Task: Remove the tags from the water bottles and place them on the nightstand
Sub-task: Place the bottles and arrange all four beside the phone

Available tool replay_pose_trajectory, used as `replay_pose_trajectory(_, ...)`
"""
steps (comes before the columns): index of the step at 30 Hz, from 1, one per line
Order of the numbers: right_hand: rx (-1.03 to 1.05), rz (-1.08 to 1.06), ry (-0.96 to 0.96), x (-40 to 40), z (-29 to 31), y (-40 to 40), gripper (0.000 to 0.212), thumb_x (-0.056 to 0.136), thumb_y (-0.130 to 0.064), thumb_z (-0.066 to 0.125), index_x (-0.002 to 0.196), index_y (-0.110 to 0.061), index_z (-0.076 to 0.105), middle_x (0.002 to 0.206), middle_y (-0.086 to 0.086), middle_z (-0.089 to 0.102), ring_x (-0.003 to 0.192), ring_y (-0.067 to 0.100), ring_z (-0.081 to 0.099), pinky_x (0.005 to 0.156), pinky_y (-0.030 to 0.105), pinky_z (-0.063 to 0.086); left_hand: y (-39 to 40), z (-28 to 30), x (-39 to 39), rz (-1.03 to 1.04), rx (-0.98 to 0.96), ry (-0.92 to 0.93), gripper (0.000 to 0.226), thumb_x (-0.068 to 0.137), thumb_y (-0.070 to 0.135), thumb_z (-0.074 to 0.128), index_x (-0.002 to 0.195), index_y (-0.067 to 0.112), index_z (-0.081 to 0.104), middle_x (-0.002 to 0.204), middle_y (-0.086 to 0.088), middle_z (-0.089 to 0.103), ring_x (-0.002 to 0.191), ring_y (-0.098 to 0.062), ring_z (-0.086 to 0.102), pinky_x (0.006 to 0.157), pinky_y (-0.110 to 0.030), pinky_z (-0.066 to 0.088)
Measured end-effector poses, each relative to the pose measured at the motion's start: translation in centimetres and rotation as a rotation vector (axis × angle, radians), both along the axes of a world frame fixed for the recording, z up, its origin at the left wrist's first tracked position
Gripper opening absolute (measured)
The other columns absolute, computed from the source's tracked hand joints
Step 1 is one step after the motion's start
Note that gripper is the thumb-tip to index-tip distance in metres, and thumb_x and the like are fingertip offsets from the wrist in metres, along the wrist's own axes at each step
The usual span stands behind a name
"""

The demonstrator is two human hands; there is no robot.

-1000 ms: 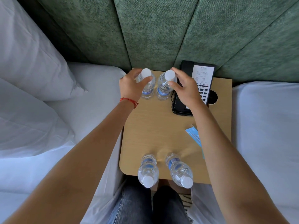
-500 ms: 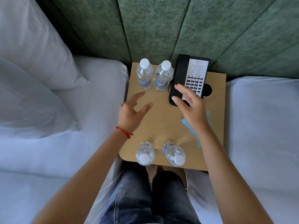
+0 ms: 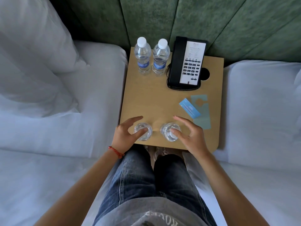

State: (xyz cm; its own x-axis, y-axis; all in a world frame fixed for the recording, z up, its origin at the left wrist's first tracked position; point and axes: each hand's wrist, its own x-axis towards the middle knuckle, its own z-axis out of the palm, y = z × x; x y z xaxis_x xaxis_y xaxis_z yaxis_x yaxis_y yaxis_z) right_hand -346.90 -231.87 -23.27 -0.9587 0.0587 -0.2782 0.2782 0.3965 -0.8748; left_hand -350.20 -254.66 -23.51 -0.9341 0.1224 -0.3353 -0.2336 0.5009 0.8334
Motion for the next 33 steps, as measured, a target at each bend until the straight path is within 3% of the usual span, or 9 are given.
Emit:
replay_pose_trajectory(3,0.035,0.015,0.0,1.2,-0.9,0.1,0.045,0.074,-0.025,0.076,0.116,-0.016,0.063,0.116,-0.012,0.062,0.112,-0.003,0.054,0.095,0.006,0.036,-0.2,-0.6,1.1,0.012,-0.026,-0.014,0.043,0.07,0.022,0.077,0.111,0.017,0.065,0.109,0.01,0.061,0.102,-0.008,0.058,0.092,-0.021,0.043)
replay_pose_trajectory(15,0.109,0.015,0.107,1.8,-2.2,-0.1,0.045,0.067,-0.01,0.081,0.11,-0.004,0.066,0.118,0.001,0.063,0.113,0.004,0.055,0.101,0.016,0.04,0.0,-2.1,1.8,0.024,-0.009,0.082,0.053,0.063,0.01,0.082,0.112,0.012,0.063,0.117,-0.007,0.064,0.109,-0.018,0.06,0.097,-0.037,0.047)
replay_pose_trajectory(20,0.171,0.02,0.142,1.0,-2.2,-0.3,0.042,0.065,-0.008,0.082,0.104,-0.002,0.068,0.112,0.002,0.067,0.106,0.008,0.061,0.097,0.013,0.041,0.3,-2.2,1.1,0.111,0.012,0.089,0.05,0.065,0.007,0.08,0.112,0.009,0.064,0.115,-0.007,0.065,0.111,-0.016,0.059,0.098,-0.035,0.046)
replay_pose_trajectory(26,0.201,-0.039,0.154,-1.5,-2.0,-0.8,0.04,0.064,-0.014,0.083,0.1,-0.003,0.07,0.105,0.006,0.071,0.096,0.009,0.065,0.089,0.004,0.041,0.4,-2.2,-1.7,0.19,0.013,0.055,0.046,0.065,0.006,0.079,0.109,0.004,0.065,0.108,0.002,0.062,0.105,-0.013,0.061,0.091,-0.011,0.045)
replay_pose_trajectory(30,0.179,-0.052,0.173,-4.0,-1.8,-1.2,0.038,0.067,-0.014,0.081,0.101,-0.003,0.069,0.105,0.007,0.071,0.097,0.01,0.064,0.09,0.01,0.044,0.4,-2.1,-3.9,0.211,0.004,0.093,0.044,0.066,0.007,0.079,0.107,0.006,0.066,0.108,0.002,0.064,0.101,-0.014,0.063,0.09,-0.016,0.047)
replay_pose_trajectory(33,0.145,-0.085,0.188,-6.4,-1.8,-1.5,0.037,0.069,-0.015,0.08,0.102,-0.004,0.069,0.105,0.005,0.071,0.097,0.003,0.061,0.09,0.009,0.042,0.4,-2.0,-6.1,0.225,-0.042,0.144,0.041,0.066,0.007,0.079,0.105,0.005,0.068,0.101,-0.015,0.07,0.086,-0.017,0.064,0.079,-0.017,0.046)
